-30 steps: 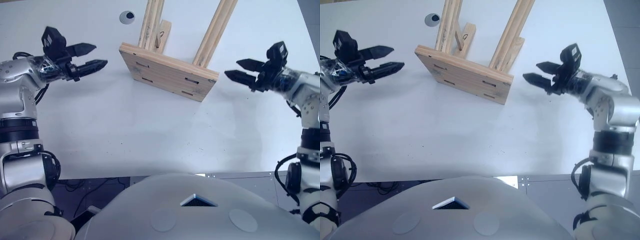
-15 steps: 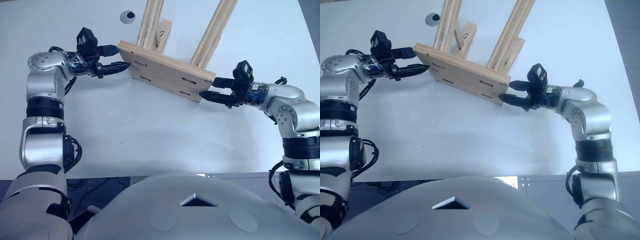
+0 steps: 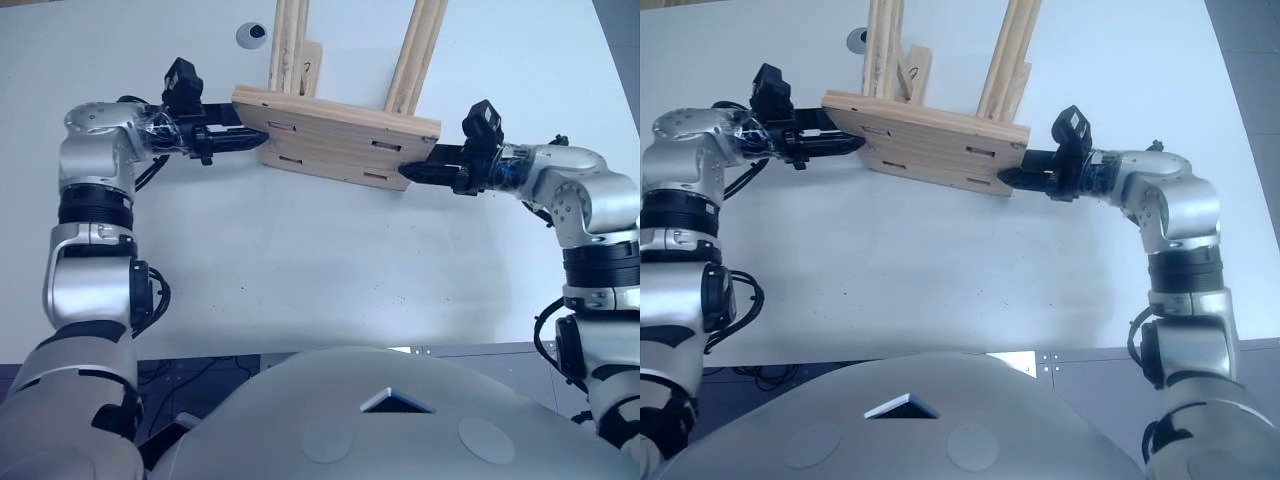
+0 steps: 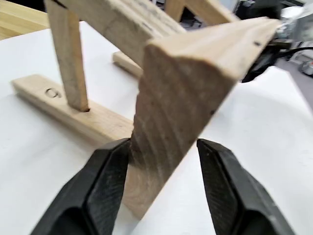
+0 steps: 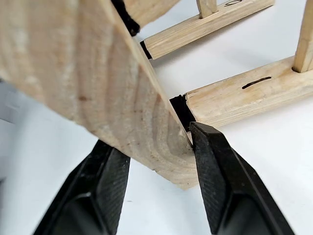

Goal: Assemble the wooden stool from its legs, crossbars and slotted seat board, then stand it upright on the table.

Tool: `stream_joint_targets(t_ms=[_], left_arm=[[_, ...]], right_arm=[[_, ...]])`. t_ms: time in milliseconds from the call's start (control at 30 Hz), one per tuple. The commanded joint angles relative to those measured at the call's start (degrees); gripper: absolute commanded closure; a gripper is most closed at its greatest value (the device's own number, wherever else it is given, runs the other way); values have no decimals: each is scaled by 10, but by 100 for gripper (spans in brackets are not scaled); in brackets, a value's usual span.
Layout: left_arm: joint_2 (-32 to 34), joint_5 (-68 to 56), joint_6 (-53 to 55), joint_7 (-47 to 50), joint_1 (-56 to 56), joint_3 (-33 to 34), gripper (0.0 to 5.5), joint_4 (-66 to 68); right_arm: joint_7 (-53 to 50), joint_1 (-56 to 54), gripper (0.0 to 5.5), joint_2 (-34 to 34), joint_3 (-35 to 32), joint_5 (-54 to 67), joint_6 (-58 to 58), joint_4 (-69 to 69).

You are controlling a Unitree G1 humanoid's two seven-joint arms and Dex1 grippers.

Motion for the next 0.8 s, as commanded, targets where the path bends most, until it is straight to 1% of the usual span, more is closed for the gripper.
stream_joint_targets(t_ms=[33, 133, 167, 233, 300, 333, 433, 500, 567, 633, 700, 733, 800], left_arm=[[38, -123, 188, -17, 78, 33, 357, -205], [72, -212, 327, 29, 104, 87, 374, -323], [76, -243, 367, 48, 101, 108, 377, -346], [83, -313, 481, 110, 83, 163, 388, -377], [75, -359, 584, 175, 50, 200, 399, -375], [59, -363, 634, 214, 29, 210, 402, -361], [6, -342, 718, 318, -15, 233, 405, -314], [-35, -305, 732, 411, -64, 268, 405, -222], [-73, -240, 716, 522, -142, 329, 405, -98], [-93, -209, 655, 615, -209, 366, 405, 20], [-106, -201, 565, 694, -257, 389, 405, 124], [-111, -198, 519, 715, -271, 393, 405, 160], [-117, -184, 443, 721, -281, 376, 405, 201]], right_arm=[[57, -43, 364, 0, -18, 104, 135, -12], [70, -82, 364, -1, -54, 173, 241, -12], [64, -97, 364, 2, -71, 191, 273, -9], [45, -153, 365, 17, -107, 223, 346, 20], [17, -216, 369, 38, -149, 241, 427, 65], [-6, -255, 373, 52, -173, 245, 453, 108], [-76, -337, 383, 82, -220, 242, 472, 228], [-130, -381, 384, 101, -256, 230, 472, 310], [-189, -419, 393, 123, -301, 200, 466, 386], [-248, -444, 407, 135, -336, 179, 432, 465], [-305, -457, 414, 146, -363, 167, 373, 523], [-327, -458, 414, 151, -369, 160, 342, 539], [-358, -454, 414, 158, -376, 153, 292, 562]])
